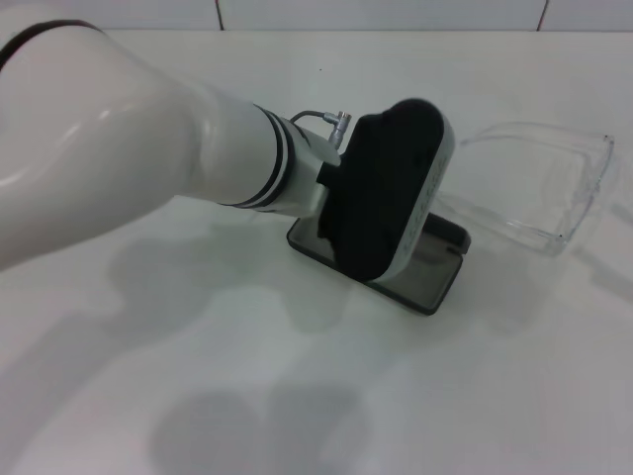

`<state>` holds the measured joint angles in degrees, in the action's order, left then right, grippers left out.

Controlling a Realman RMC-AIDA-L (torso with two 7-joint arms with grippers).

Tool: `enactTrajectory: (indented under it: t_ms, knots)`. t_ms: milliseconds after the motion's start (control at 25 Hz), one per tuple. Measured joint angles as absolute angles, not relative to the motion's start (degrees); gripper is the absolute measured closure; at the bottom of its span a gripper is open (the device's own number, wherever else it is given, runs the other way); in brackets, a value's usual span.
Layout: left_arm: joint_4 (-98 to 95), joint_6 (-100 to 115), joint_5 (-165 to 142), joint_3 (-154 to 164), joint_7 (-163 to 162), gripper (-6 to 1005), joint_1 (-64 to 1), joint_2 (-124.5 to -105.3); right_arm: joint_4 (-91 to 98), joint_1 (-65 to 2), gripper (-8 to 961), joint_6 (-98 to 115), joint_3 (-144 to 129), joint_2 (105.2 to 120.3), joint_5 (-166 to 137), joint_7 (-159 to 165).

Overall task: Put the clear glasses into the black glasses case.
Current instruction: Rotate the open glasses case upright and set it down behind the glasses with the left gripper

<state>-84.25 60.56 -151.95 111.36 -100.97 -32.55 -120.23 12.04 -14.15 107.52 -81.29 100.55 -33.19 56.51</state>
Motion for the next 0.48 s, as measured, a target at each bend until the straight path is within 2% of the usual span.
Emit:
enactTrajectory:
  t_ms: [480]
  knots:
    - [-90.8, 62.0, -161.6, 114.0, -124.9, 796, -30.9, -120.2, 12.0, -13.3, 80, 108.9, -81.3, 100.48, -32.9, 56.0]
